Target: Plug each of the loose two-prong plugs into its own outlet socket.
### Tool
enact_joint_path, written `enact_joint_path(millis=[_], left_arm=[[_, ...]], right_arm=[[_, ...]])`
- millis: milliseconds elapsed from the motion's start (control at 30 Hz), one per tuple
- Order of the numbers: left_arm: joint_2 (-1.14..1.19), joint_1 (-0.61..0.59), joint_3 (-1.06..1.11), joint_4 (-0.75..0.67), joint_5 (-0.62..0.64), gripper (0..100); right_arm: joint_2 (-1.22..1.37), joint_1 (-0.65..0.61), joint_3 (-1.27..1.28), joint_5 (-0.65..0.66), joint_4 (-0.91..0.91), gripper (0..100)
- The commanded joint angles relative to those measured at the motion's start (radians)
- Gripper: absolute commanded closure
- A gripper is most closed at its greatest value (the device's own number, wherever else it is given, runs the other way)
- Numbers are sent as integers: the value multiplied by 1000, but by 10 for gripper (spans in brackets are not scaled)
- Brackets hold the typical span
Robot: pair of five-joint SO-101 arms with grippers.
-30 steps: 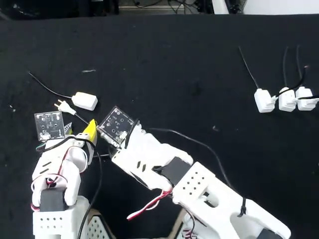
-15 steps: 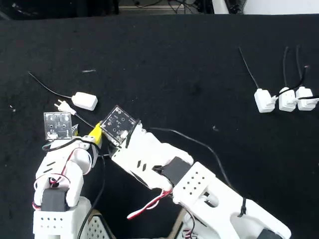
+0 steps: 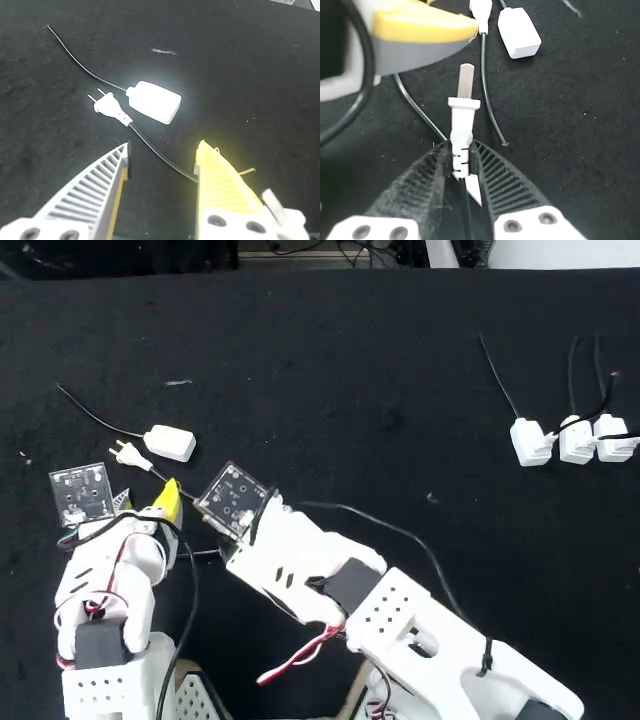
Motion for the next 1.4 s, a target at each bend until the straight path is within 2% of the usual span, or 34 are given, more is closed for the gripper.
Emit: enact_joint_path(millis=[0, 400, 700, 900, 1367], left_arm=[[-5, -18, -73, -5, 8, 777], [2, -7, -27, -5, -35, 773], [3, 81, 16, 3, -78, 776], [5, 81, 19, 5, -78, 776], [5, 81, 51, 3, -112, 776]], right_arm=[[-28, -58, 5, 51, -21, 988], [-30, -74, 2, 98, 23, 988], [-36, -72, 1, 89, 17, 987], [-33, -69, -15, 38, 17, 986], [-39, -69, -18, 38, 17, 986]])
